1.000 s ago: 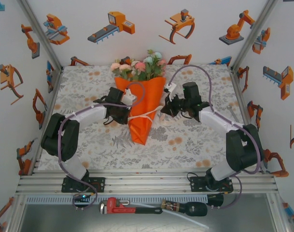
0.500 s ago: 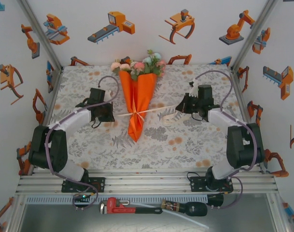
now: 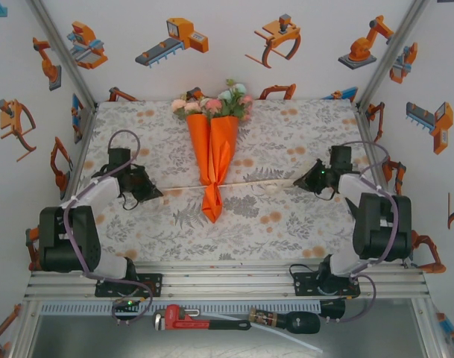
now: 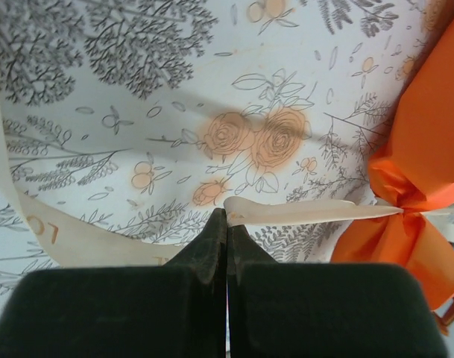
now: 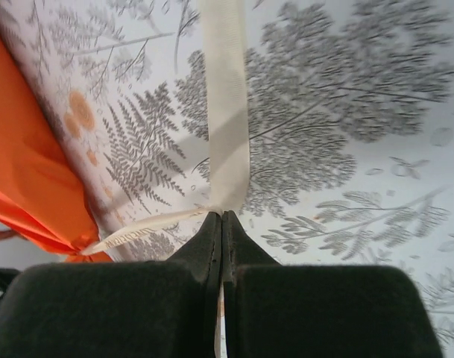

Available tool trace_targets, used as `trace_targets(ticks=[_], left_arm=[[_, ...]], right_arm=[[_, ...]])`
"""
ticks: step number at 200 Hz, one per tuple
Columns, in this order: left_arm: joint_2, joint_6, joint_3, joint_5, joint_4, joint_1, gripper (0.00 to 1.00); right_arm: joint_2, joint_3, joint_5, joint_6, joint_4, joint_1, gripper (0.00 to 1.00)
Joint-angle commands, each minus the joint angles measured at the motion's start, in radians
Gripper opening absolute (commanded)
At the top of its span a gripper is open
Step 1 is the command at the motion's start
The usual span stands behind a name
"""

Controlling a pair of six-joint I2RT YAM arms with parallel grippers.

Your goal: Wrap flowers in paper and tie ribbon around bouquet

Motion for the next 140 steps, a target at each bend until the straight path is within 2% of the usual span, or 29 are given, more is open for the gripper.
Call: trace_targets(ticks=[1,21,44,61,95,113,140], left_arm=[[-0.035,0.002,-0.009,-0.194,-0.001,0.087,0.0],[-0.082,0.074,-0.007,0.043,0.124,0.042,0.0],[-0.178,0.177,0.032,0.106,0.16,-0.061,0.0],[-0.206,0.256,0.071,0.185,0.187,-0.128,0.0],[-0.156,0.359,0.158,0.166,0.167,-0.276,0.03],[-0.1,0.348,0.185,0.178,0.212,-0.324,0.04],[-0.027,0.339,0.243,0.163,0.22,-0.38,0.05]], right_arm=[[-0.039,0.026,0.297,-0.026,0.082,-0.104,0.0],[-0.047,0.07,0.091,-0.122,0.093,-0.035,0.0],[-0.079,0.125,-0.166,-0.24,0.046,0.075,0.0],[-0.107,0.145,-0.303,-0.277,0.028,0.163,0.0],[-0.126,0.186,-0.408,-0.292,0.037,0.327,0.0],[-0.104,0.224,-0.425,-0.229,0.117,0.404,0.0],[-0.018,0.369,-0.495,-0.182,0.205,0.546,0.0]])
